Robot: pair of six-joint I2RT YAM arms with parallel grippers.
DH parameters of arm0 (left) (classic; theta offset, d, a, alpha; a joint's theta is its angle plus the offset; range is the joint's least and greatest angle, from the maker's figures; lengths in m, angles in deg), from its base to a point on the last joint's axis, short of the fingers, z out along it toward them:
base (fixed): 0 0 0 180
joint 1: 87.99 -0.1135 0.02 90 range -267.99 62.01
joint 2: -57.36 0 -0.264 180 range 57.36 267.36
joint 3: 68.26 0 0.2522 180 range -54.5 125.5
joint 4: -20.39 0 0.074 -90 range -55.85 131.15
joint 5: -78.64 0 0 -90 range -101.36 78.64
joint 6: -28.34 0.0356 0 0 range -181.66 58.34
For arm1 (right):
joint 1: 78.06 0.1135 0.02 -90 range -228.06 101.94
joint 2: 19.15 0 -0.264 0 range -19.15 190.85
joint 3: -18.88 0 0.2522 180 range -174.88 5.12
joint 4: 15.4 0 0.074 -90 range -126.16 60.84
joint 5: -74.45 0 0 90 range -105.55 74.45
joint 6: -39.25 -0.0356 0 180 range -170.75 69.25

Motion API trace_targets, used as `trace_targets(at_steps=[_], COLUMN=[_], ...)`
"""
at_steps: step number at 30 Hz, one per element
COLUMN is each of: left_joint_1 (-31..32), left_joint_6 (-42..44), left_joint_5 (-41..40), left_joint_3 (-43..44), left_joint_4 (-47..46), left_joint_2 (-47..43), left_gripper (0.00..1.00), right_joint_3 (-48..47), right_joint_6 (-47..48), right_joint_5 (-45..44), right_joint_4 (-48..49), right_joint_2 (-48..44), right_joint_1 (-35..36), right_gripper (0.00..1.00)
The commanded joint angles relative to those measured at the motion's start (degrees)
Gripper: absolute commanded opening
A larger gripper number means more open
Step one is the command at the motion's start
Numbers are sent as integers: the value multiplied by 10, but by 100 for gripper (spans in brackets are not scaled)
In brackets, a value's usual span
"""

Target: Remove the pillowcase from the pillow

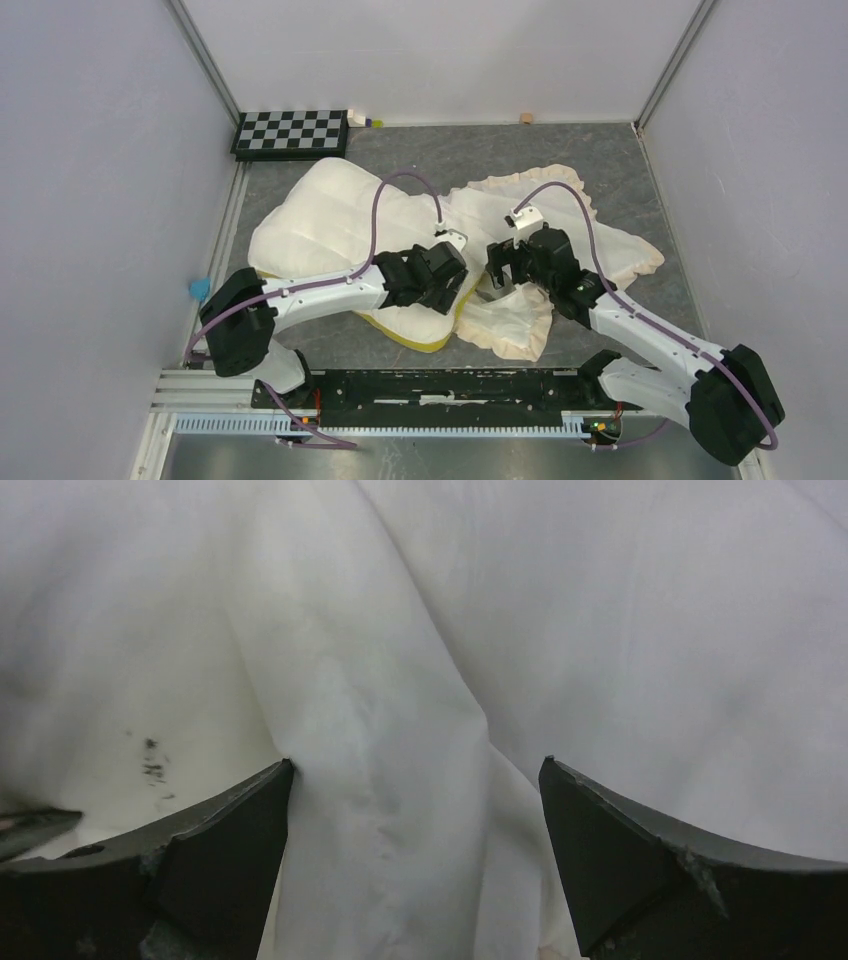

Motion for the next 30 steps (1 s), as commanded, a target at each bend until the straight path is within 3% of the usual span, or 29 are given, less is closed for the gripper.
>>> trace_targets(at_steps=[1, 3, 5, 6, 7, 12, 20, 30], left_joint_1=[-36, -49, -63, -73, -82, -156, -270, -309], left_joint_6=[-35, -42, -48, -52, -56, -94, -143, -181], left_joint_5=[-10, -21, -24, -18, -6, 38, 42, 14], left_joint_3=[-48, -70, -94, -106, -122, -207, -262, -243], left_joint_4=[9, 2, -12, -19, -31, -103, -110, -100], left_joint_2=[-24, -44, -67, -80, -93, -209, -402, -433], left_gripper=[68, 40, 10, 3, 2, 2, 2, 2], right_joint_3=[-19, -20, -19, -16, -10, -3, -159, -442], right_joint_6=[-9, -17, -27, -41, -58, -115, -169, -159], right_joint_5=[-45, -64, -82, -94, -108, -101, -70, -135], right_joint_4=[16, 22, 31, 31, 47, 101, 79, -17], right_joint_2=[33, 47, 56, 57, 52, 44, 136, 181], right_joint_1=[-6, -8, -12, -18, -25, -119, -278, -318], right_gripper=[96, 80, 39, 12, 0, 0, 0, 0])
